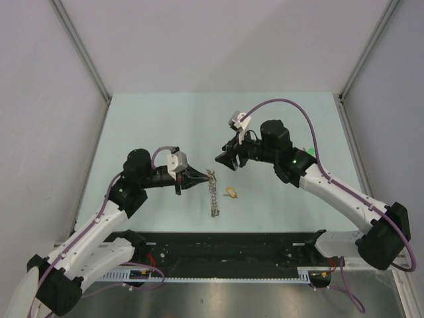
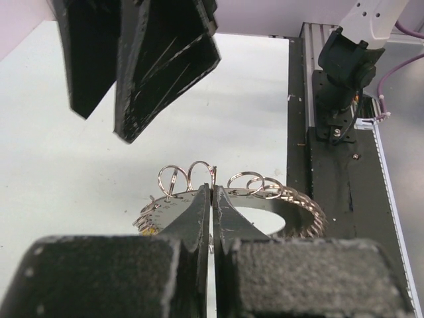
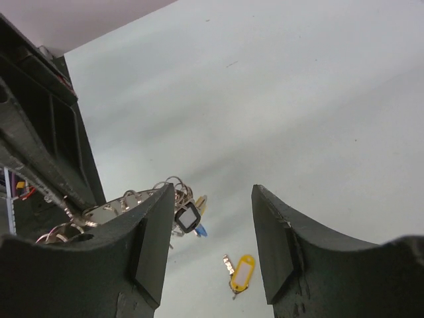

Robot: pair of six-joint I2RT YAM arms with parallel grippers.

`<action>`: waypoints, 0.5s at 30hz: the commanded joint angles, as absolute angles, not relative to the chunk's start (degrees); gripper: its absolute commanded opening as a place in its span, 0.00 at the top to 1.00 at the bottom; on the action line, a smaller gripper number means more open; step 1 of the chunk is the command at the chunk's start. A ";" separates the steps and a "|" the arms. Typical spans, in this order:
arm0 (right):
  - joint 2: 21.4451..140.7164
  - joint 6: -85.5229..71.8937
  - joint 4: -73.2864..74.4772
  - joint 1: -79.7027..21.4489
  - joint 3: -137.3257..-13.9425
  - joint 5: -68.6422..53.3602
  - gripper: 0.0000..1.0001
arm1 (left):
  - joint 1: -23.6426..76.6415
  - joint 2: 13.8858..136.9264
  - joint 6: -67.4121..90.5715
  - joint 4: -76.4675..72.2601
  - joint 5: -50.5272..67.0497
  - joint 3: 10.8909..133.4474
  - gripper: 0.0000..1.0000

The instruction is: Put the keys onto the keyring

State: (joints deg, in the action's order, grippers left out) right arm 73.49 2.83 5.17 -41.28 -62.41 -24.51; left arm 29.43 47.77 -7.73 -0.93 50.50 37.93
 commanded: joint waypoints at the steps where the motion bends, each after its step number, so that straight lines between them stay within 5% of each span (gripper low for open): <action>1: 69.52 1.06 3.61 -40.69 -62.14 -28.90 0.44 | 29.09 47.28 -5.89 -6.51 50.71 38.50 1.00; 15: 73.13 2.02 6.23 -47.19 -61.96 -26.28 0.44 | 29.00 46.41 -3.43 -9.75 47.47 37.18 1.00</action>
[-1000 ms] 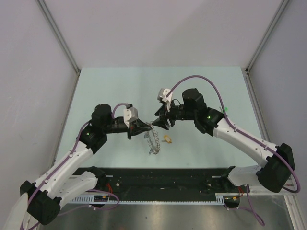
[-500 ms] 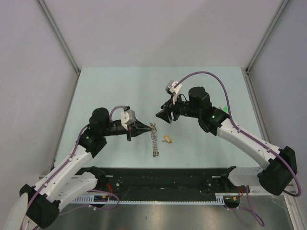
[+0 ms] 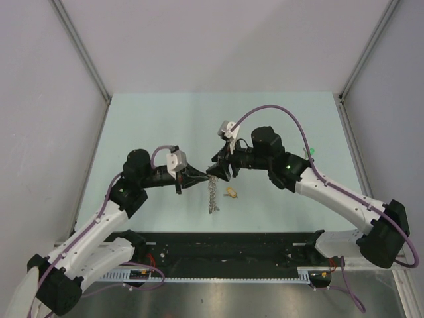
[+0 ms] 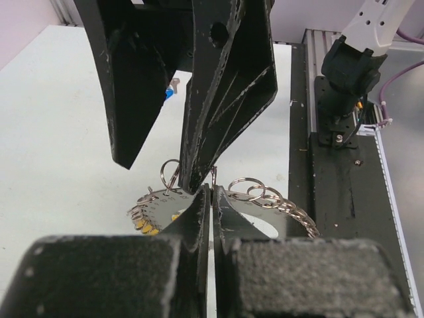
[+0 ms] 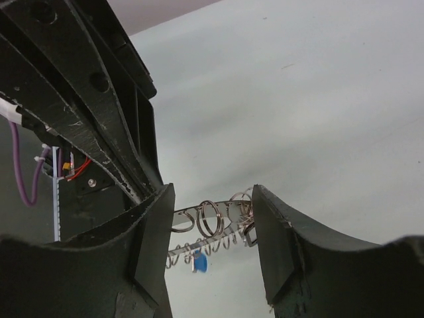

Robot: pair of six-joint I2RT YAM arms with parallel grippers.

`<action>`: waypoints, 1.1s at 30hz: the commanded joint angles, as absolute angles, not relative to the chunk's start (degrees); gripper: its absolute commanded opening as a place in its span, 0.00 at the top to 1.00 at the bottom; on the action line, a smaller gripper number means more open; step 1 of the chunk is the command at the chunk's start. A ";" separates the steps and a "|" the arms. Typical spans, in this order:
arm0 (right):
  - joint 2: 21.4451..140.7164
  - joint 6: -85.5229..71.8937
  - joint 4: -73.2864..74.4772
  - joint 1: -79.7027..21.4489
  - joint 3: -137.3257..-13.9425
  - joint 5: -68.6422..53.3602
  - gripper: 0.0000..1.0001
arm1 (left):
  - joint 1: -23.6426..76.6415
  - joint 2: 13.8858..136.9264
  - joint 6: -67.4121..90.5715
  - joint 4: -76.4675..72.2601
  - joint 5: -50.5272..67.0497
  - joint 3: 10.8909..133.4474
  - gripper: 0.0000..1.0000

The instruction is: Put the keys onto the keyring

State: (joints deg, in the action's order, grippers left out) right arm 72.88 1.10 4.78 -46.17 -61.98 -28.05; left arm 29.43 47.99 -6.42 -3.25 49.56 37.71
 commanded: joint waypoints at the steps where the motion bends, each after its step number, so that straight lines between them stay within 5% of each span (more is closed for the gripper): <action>1: 72.60 2.37 7.55 -47.20 -61.53 -25.06 0.44 | 29.00 46.23 -2.91 -10.36 46.85 36.92 1.00; 23: 60.47 -5.36 -3.42 -37.09 -44.13 -26.20 0.45 | 27.86 38.76 13.26 -31.98 38.24 25.05 1.00; 33: 62.22 -5.01 -6.06 -38.93 -36.05 -15.82 0.50 | 15.84 39.10 26.97 -34.89 39.98 23.29 1.00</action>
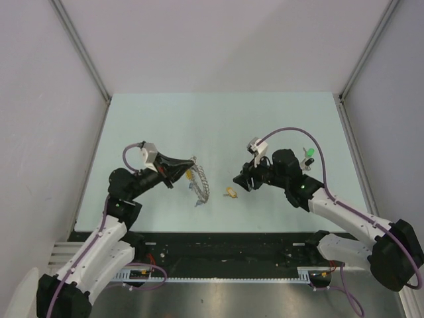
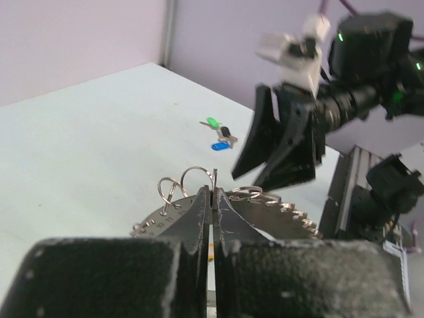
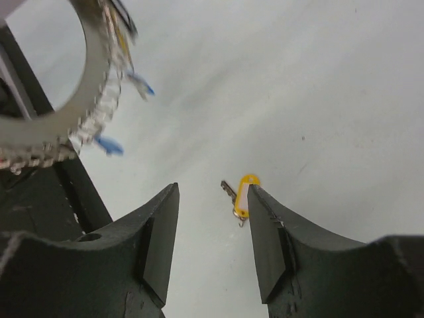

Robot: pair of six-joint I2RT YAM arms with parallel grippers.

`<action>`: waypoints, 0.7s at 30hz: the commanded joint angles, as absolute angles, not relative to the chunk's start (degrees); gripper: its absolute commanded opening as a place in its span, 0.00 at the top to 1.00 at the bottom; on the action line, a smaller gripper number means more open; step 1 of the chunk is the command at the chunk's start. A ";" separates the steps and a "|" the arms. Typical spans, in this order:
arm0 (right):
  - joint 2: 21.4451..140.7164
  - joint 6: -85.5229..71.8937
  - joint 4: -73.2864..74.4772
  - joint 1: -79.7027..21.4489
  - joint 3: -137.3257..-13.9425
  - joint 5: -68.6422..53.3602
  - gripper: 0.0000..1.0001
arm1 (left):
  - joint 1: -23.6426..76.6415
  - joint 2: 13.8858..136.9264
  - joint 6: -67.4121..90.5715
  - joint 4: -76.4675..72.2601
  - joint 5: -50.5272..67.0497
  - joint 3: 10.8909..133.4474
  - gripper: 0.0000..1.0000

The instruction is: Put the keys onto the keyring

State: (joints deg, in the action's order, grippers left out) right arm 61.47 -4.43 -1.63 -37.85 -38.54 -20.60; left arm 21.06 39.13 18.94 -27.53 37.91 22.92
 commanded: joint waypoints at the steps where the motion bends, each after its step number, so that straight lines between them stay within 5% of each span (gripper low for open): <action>1: 63.01 -5.27 -6.85 -39.28 -35.34 -15.56 0.50 | 14.78 39.63 29.77 -35.76 40.95 23.20 1.00; 9: 66.18 -6.68 -13.09 -42.98 -31.82 -11.07 0.54 | 12.74 42.10 29.36 -39.98 51.40 24.52 1.00; 21: 56.95 1.22 -10.84 -41.04 -39.89 -33.11 0.57 | 12.83 48.33 24.44 -36.32 68.00 28.64 1.00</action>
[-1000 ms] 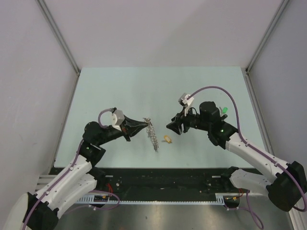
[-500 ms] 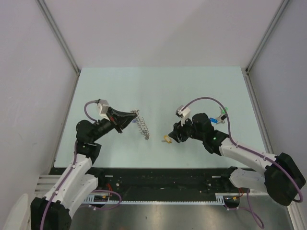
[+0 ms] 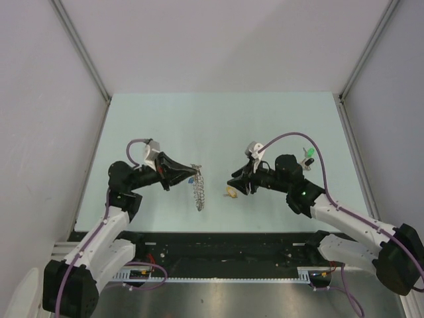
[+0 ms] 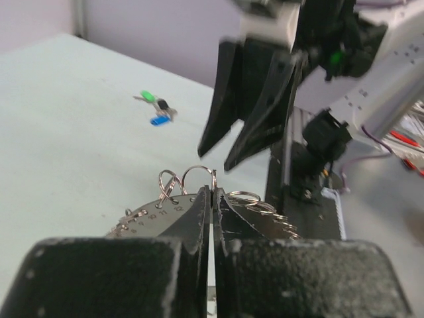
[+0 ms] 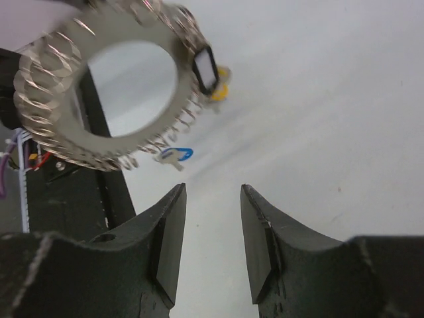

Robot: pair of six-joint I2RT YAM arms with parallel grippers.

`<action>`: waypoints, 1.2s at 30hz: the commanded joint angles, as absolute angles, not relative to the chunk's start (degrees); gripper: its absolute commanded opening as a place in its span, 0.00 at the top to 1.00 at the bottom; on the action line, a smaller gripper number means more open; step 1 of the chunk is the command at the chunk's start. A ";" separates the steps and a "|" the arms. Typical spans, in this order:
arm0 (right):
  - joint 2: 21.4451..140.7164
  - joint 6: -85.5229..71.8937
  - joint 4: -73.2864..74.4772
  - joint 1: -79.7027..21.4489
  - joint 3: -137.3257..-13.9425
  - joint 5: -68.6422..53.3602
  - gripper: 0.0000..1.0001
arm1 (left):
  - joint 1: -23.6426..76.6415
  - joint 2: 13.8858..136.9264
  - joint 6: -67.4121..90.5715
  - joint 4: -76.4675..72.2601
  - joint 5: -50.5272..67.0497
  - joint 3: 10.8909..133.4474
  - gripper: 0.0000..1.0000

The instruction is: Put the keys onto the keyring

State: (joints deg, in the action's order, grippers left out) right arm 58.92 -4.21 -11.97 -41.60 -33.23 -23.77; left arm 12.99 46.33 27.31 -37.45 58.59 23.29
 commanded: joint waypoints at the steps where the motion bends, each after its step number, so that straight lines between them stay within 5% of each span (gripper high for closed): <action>1: 57.21 4.45 -9.42 -41.04 -41.38 -34.18 0.57 | 12.83 48.95 23.48 -32.99 68.72 29.52 1.00; 13: 64.33 19.33 4.83 -43.24 -57.30 -43.50 0.59 | 19.59 55.10 5.02 -8.36 74.18 40.69 1.00; 36: 70.05 24.34 10.37 -46.67 -62.49 -46.05 0.81 | 23.29 56.07 3.43 -5.63 76.90 43.68 1.00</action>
State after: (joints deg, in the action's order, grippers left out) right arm 69.97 23.24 9.80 -46.39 -59.72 -44.66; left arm 22.68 56.62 6.94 -5.34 72.73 40.64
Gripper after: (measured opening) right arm 0.206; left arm 0.006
